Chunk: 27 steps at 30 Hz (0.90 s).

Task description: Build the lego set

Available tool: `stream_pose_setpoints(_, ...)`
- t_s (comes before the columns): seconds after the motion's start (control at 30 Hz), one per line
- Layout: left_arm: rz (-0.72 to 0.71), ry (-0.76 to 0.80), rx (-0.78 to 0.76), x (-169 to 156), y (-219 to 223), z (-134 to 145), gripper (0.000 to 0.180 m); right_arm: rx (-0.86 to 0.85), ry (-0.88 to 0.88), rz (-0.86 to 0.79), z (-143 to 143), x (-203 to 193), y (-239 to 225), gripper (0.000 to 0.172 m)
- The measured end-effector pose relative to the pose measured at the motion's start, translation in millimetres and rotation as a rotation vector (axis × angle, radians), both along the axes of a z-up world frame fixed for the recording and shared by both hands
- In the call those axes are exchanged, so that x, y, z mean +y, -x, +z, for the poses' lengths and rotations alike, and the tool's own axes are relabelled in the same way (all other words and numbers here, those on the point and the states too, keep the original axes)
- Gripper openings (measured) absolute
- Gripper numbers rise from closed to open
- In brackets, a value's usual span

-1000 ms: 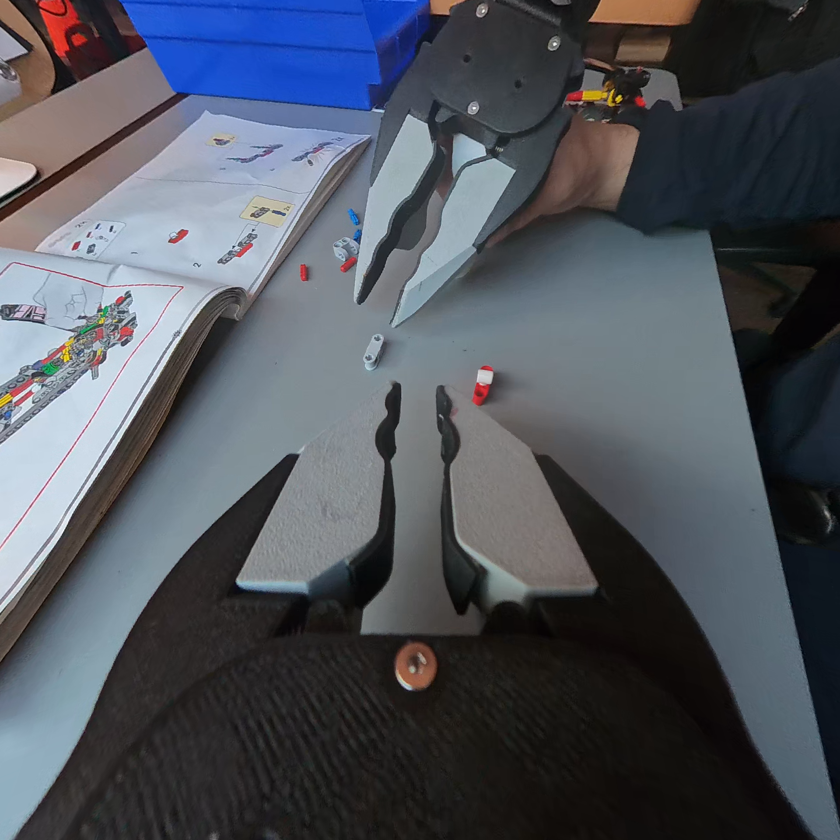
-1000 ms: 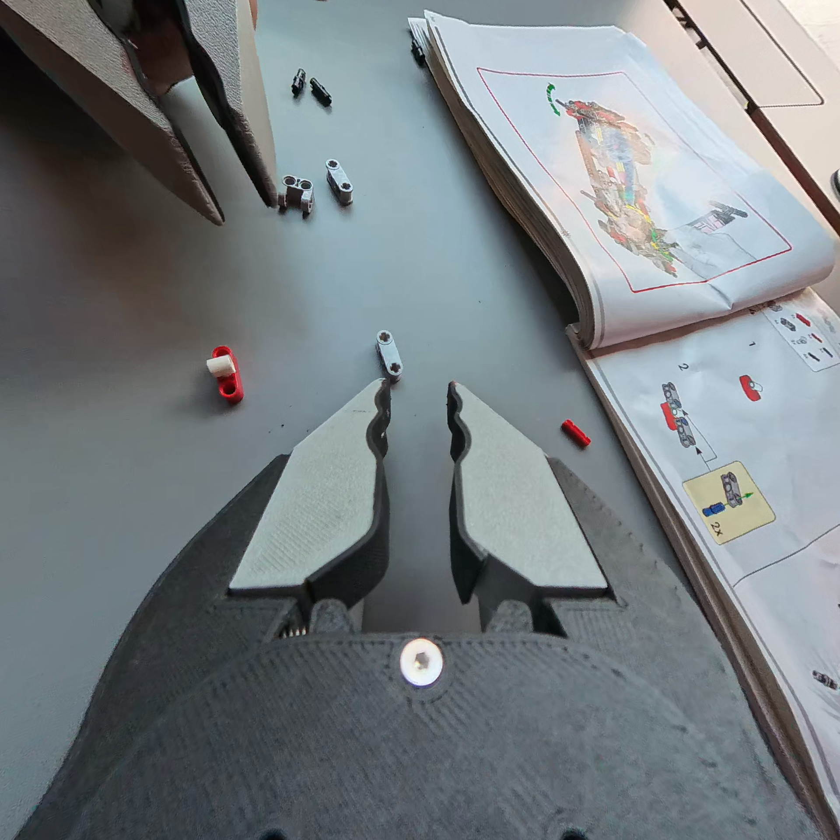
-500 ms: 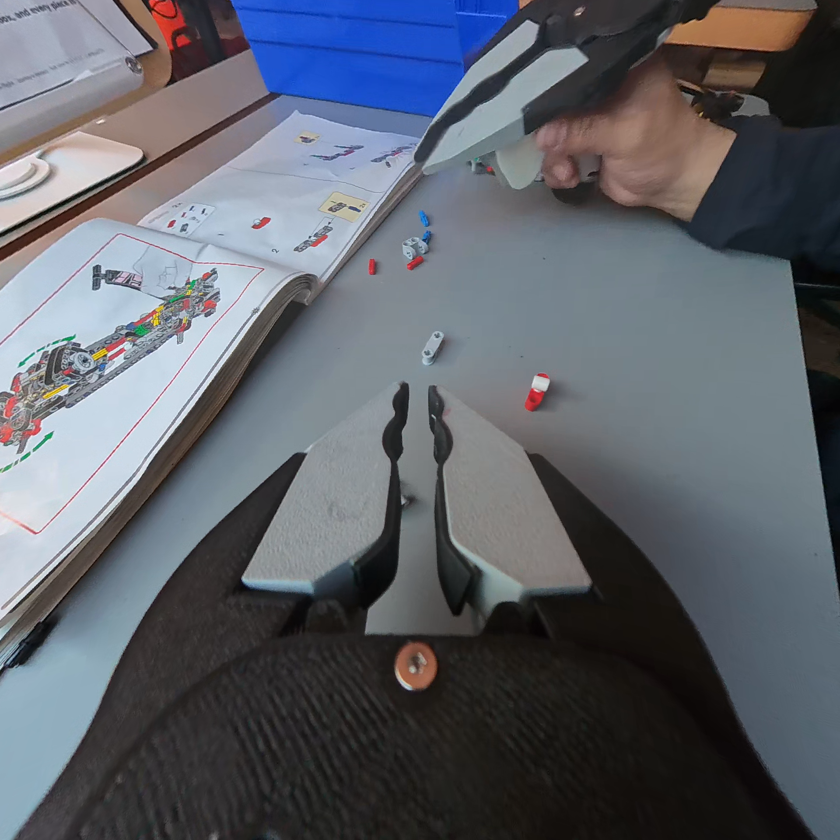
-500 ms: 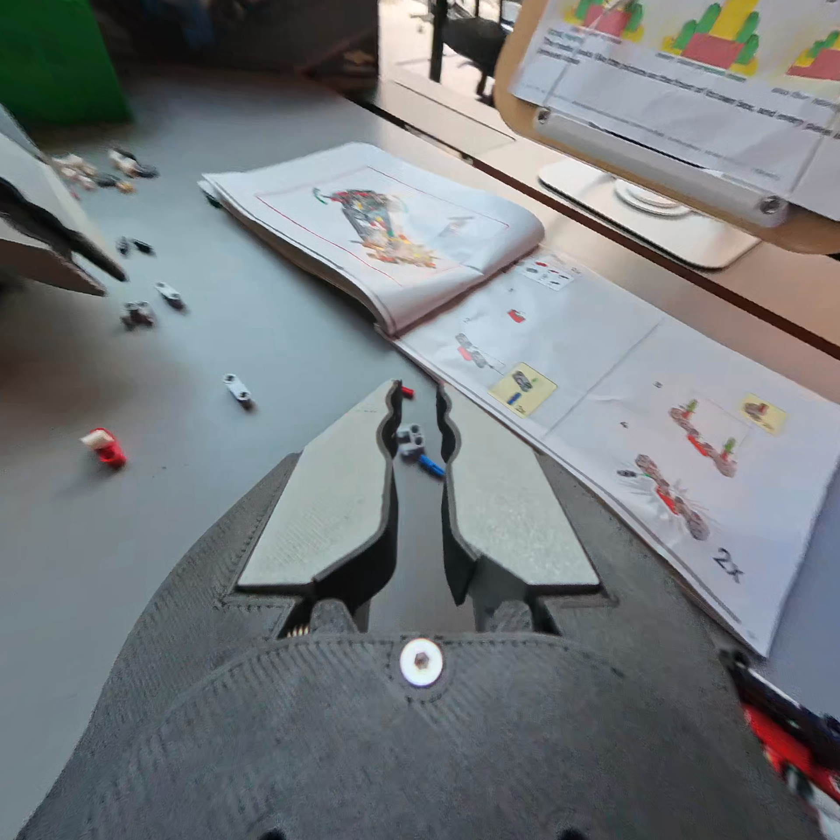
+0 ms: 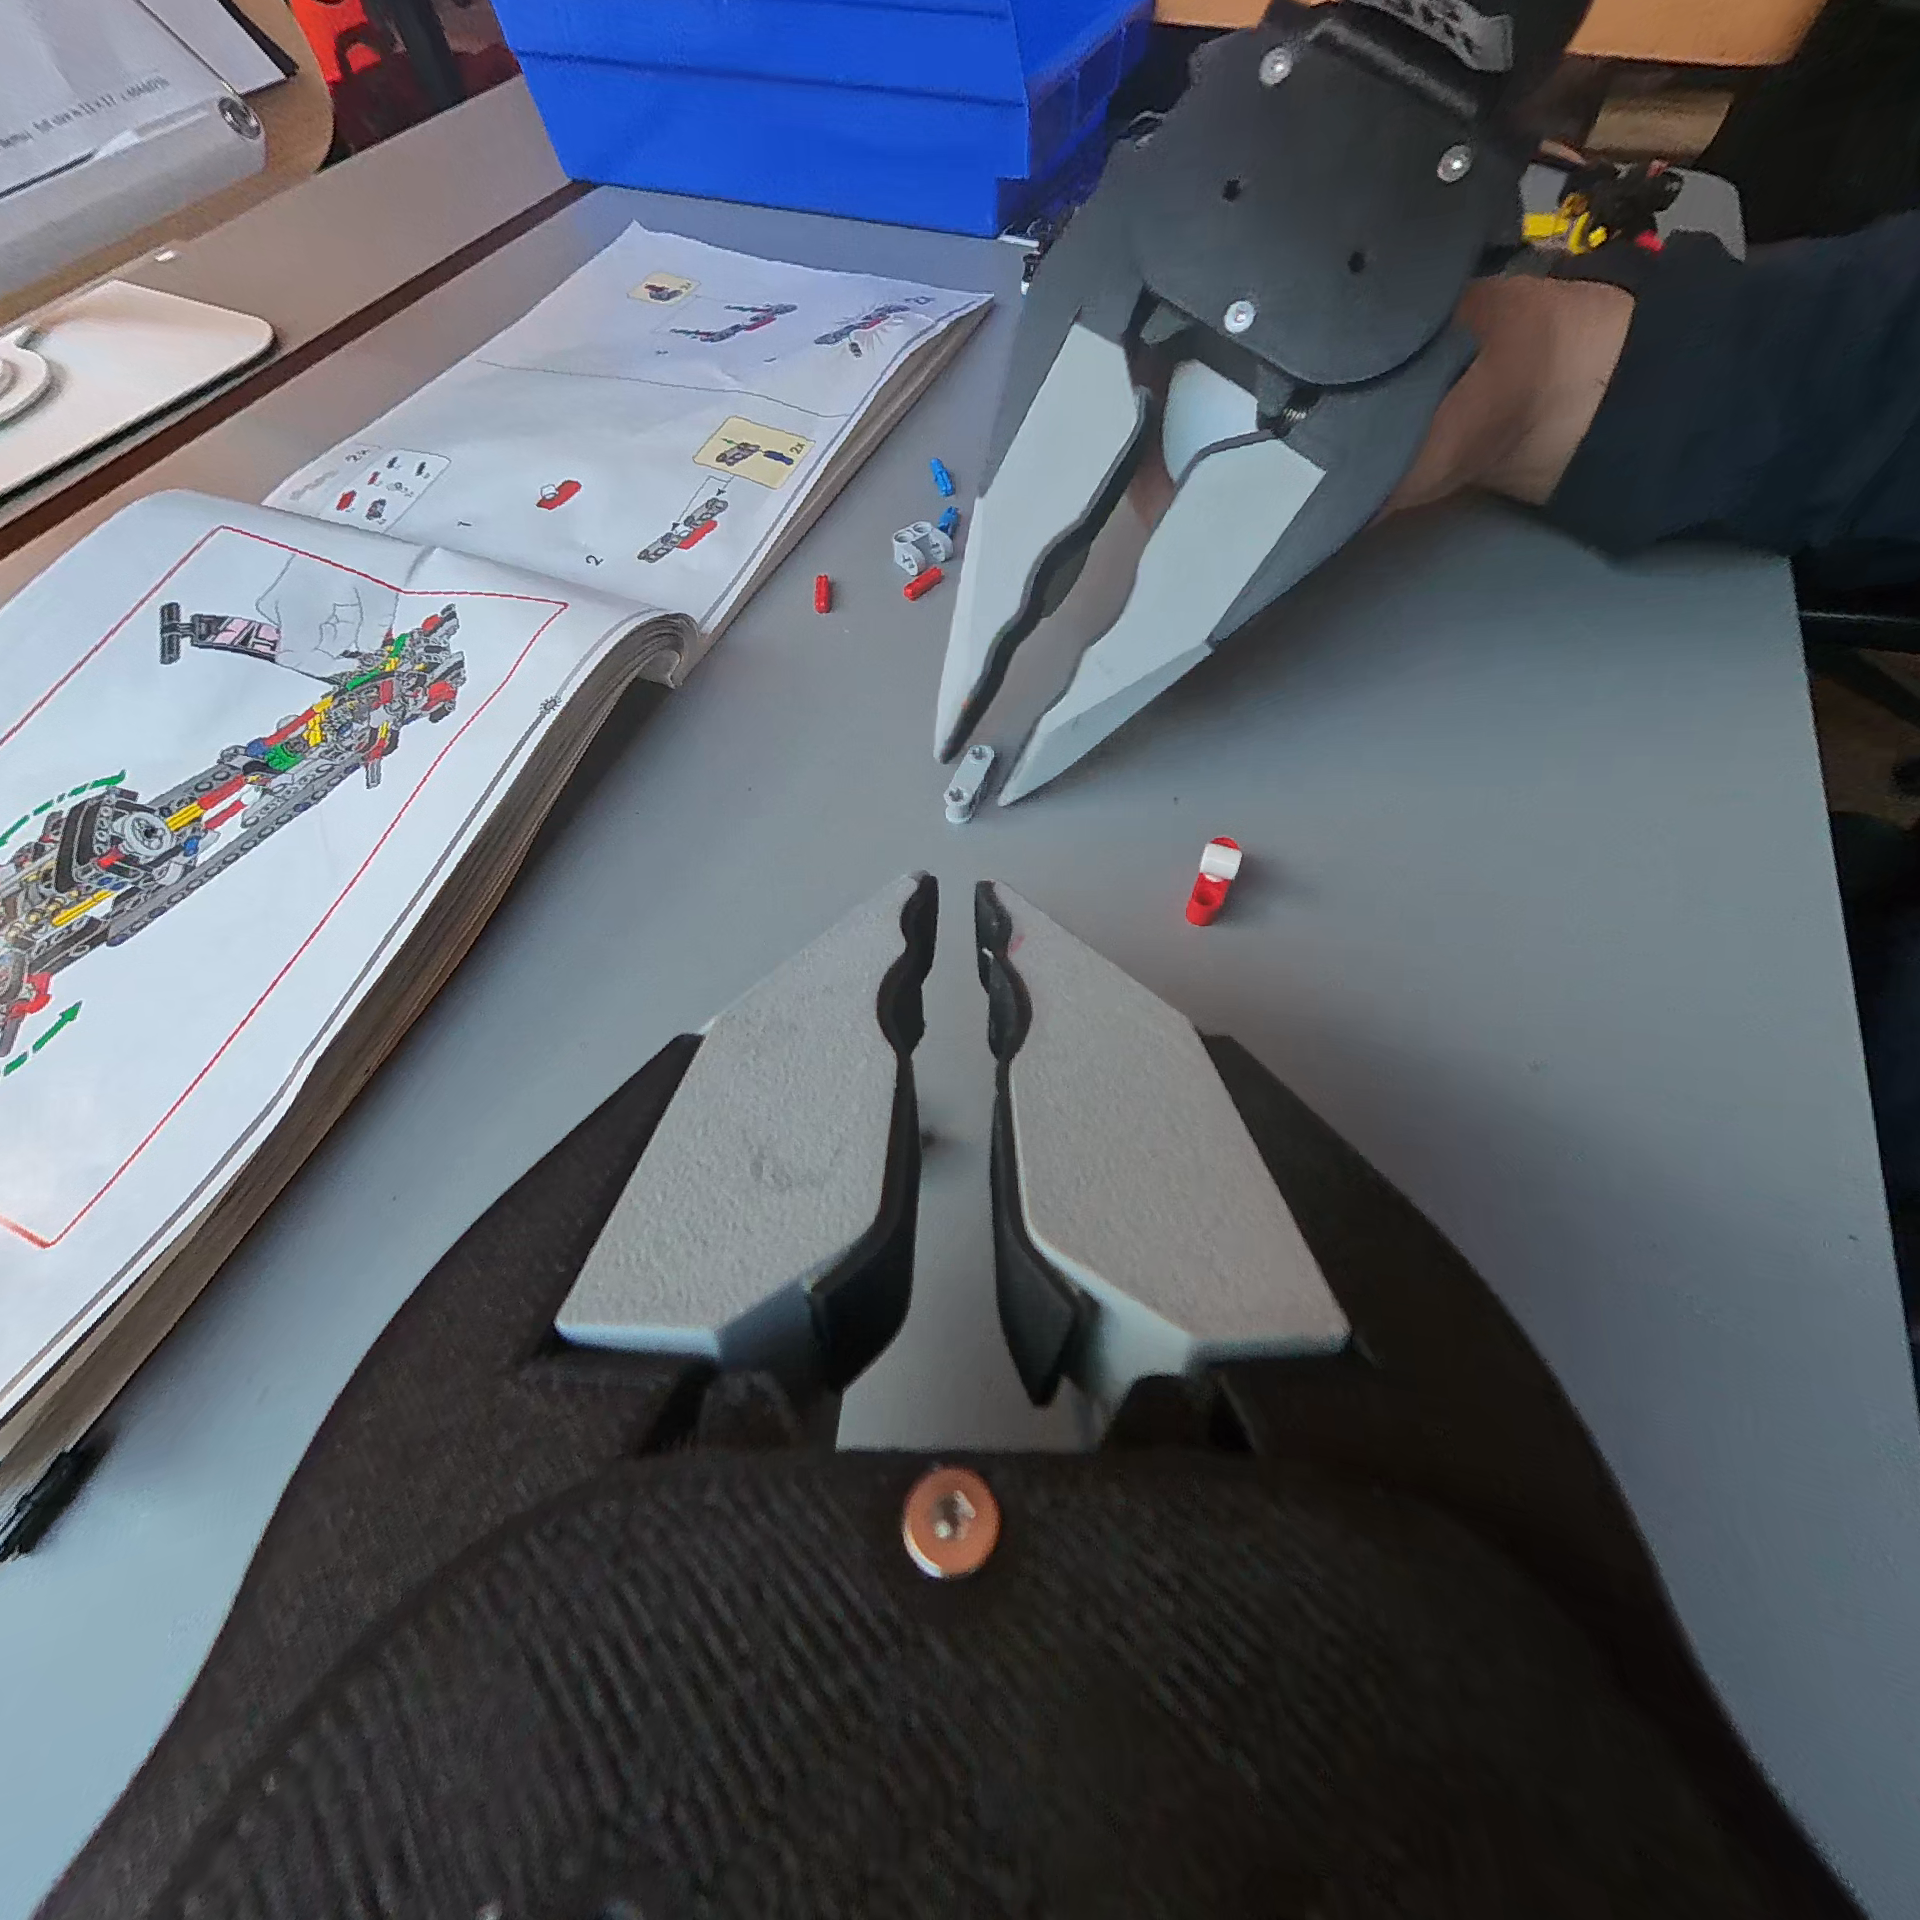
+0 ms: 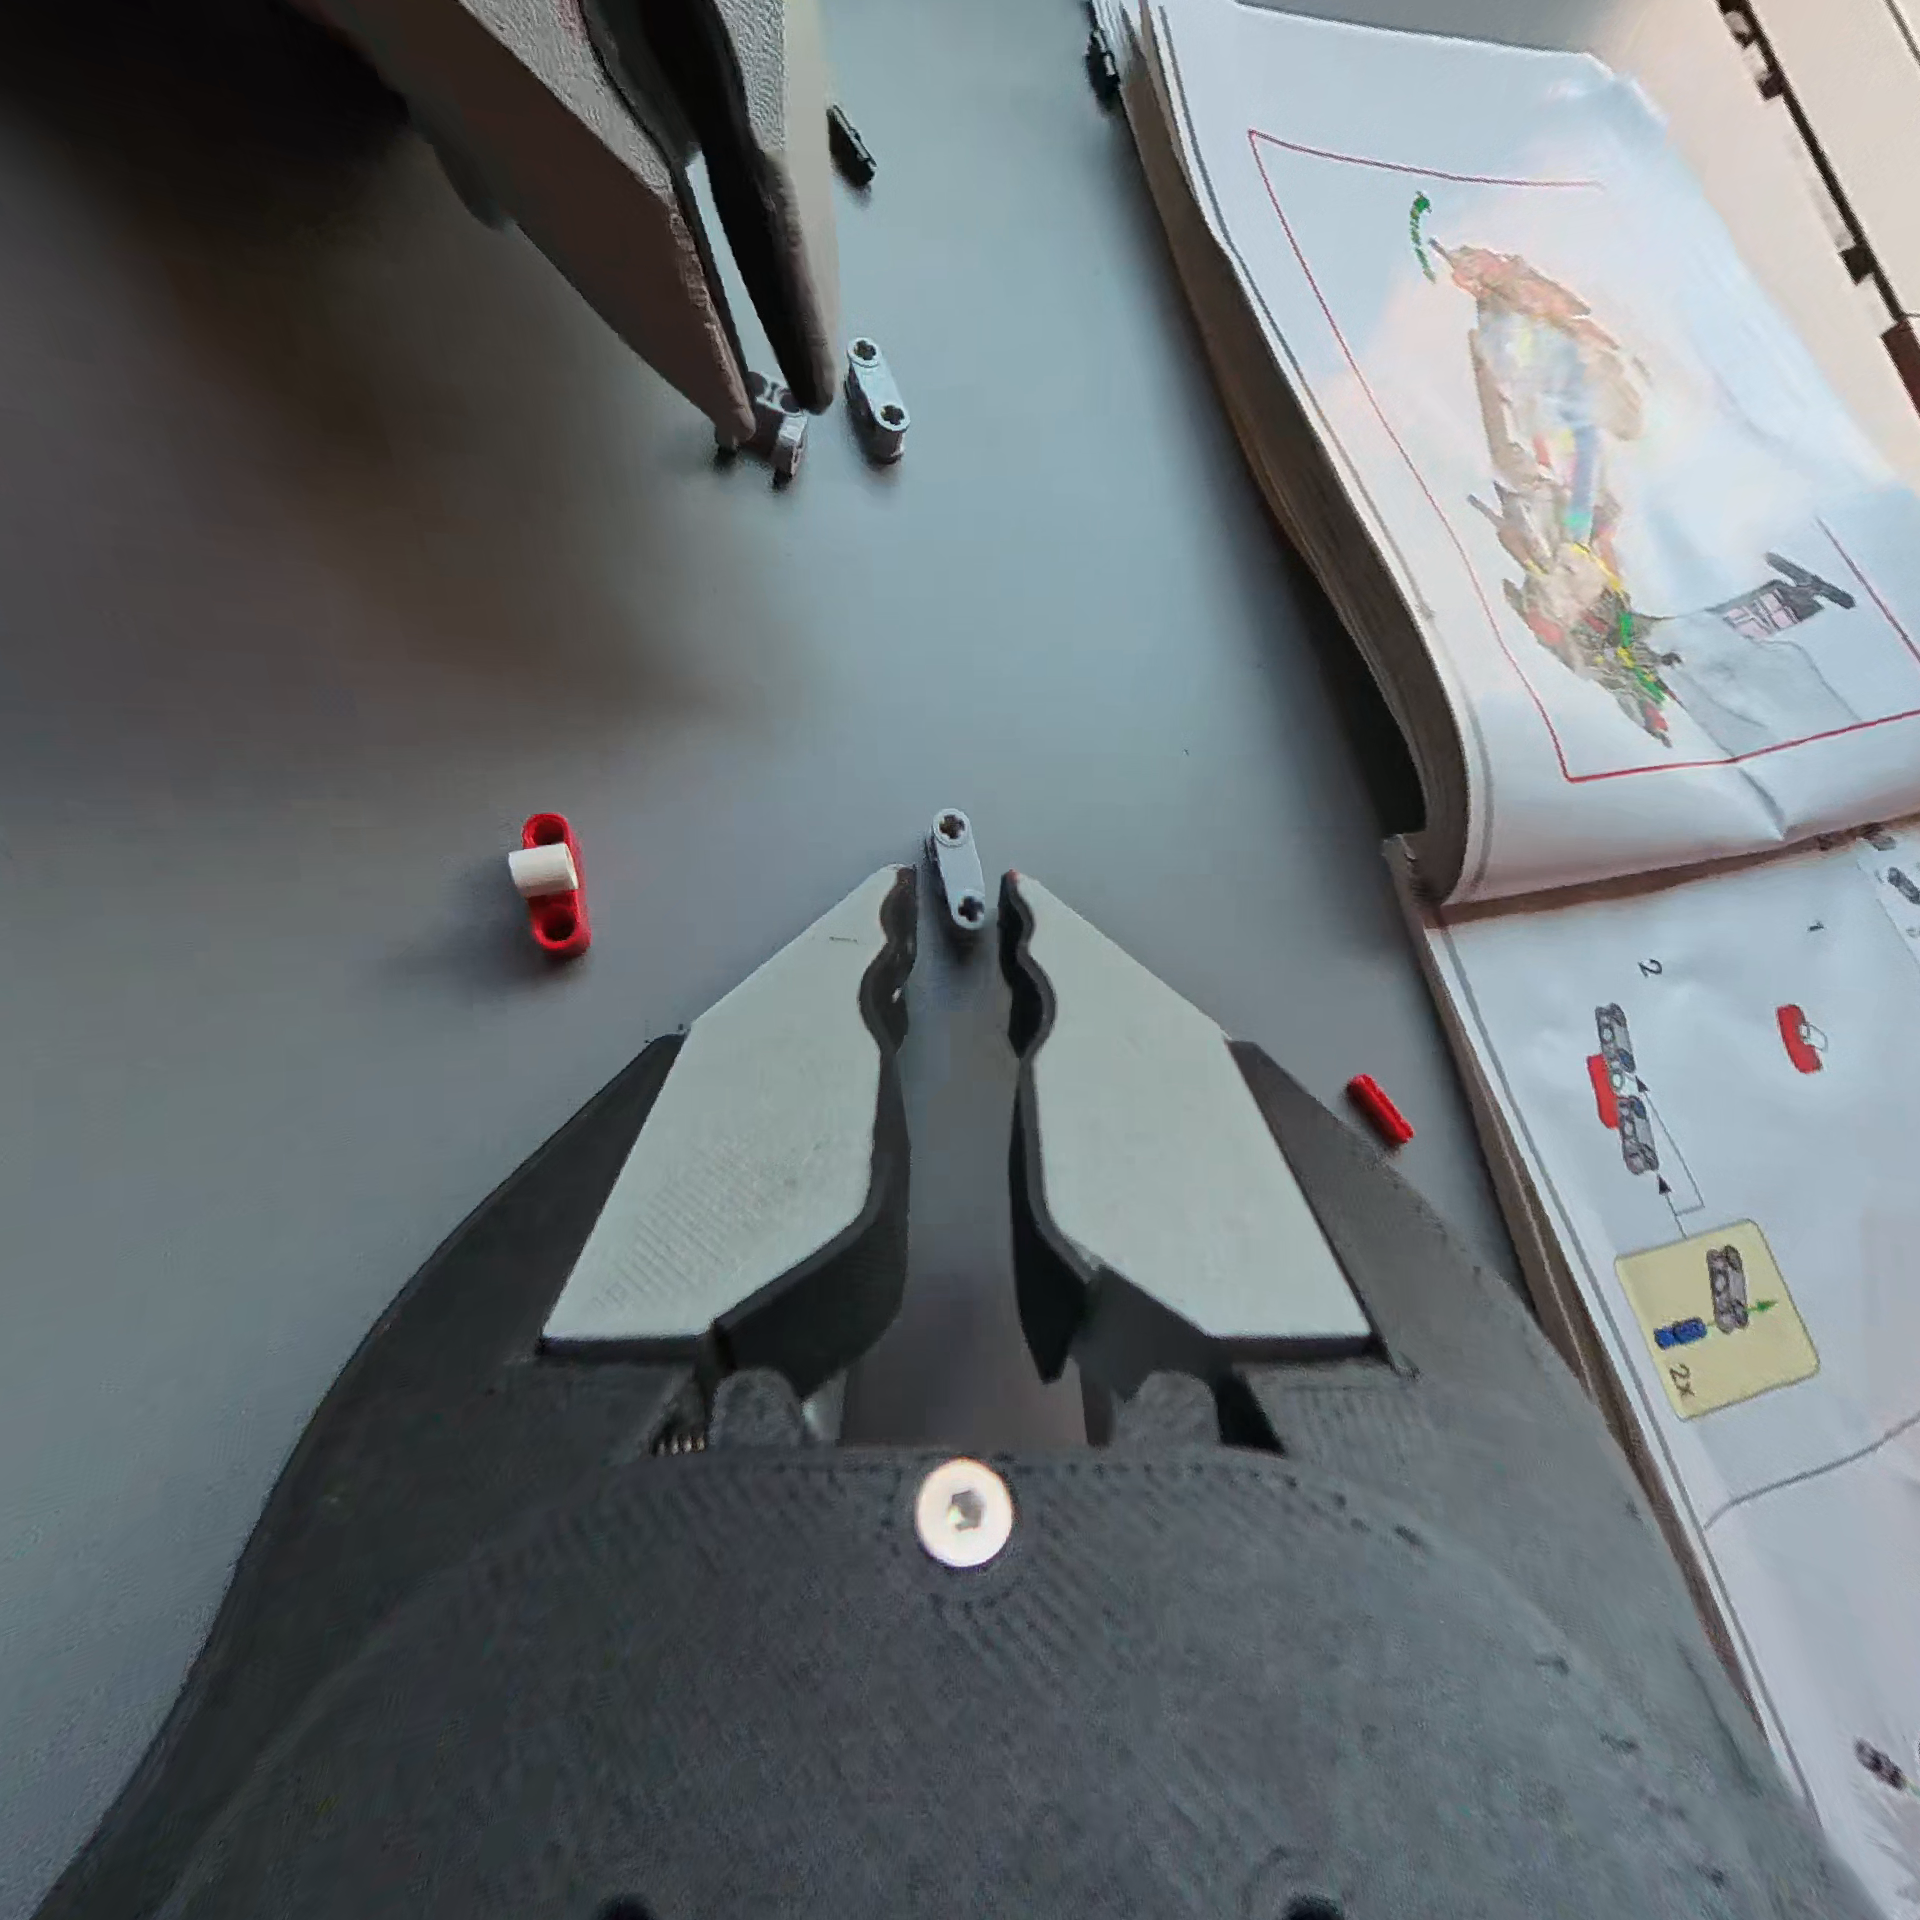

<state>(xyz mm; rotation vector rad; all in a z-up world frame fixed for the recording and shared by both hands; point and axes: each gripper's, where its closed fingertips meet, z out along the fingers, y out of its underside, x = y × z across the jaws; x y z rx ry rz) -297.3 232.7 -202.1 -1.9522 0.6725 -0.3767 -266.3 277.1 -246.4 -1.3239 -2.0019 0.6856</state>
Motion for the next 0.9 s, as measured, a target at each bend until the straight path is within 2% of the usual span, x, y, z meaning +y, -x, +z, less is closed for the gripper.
stream_pose_setpoints(0.03,-0.006,-0.003,0.008,-0.6,-1.0,-0.3,0.005,-0.01,0.007,0.011,-1.0,-1.6,0.3,0.005)
stream_pose_setpoints(0.17,-0.028,-0.008,0.034,-2.8,-4.7,-1.9,0.006,-0.013,0.055,0.042,0.8,-7.2,-6.8,0.005)
stream_pose_setpoints(0.33,-0.036,-0.024,0.047,-4.3,-6.2,-1.1,0.006,0.063,0.144,-0.008,15.4,-2.2,-23.9,0.005)
stream_pose_setpoints(0.63,-0.077,-0.019,0.071,-7.9,-12.1,-4.2,0.006,0.133,0.099,0.01,23.5,-12.2,-42.4,0.005)
stream_pose_setpoints(0.9,-0.126,-0.018,0.21,-13.2,-24.9,-18.1,0.01,0.08,0.018,0.022,12.7,-11.2,-45.7,0.005)
